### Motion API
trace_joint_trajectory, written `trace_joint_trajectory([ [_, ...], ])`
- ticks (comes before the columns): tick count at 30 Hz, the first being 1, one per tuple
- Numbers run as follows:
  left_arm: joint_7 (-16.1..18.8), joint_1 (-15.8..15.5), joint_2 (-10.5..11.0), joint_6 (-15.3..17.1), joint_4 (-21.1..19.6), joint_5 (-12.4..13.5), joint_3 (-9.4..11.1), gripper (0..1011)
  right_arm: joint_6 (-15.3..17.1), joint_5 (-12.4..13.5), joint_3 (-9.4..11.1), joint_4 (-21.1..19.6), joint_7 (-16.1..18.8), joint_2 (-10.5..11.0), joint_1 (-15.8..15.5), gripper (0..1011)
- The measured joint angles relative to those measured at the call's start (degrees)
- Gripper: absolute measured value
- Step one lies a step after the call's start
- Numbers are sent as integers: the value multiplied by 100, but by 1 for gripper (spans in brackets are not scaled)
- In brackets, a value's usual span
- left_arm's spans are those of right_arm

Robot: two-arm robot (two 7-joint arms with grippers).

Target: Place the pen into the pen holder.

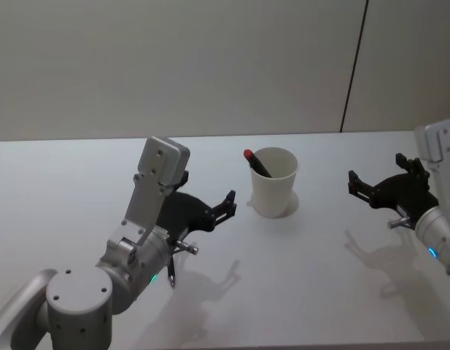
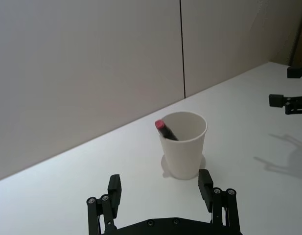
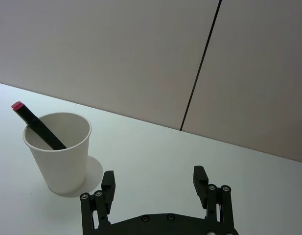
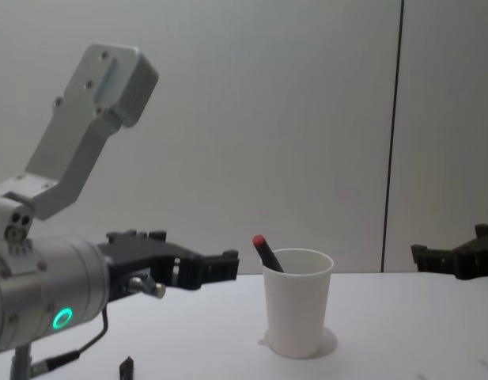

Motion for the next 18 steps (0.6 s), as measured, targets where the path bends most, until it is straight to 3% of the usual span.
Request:
trace_joint_trajectory([
  [18,622,234,-51,860,41,-721,-69,1000,12,-2,-1,-10,2,7,-8,1001],
])
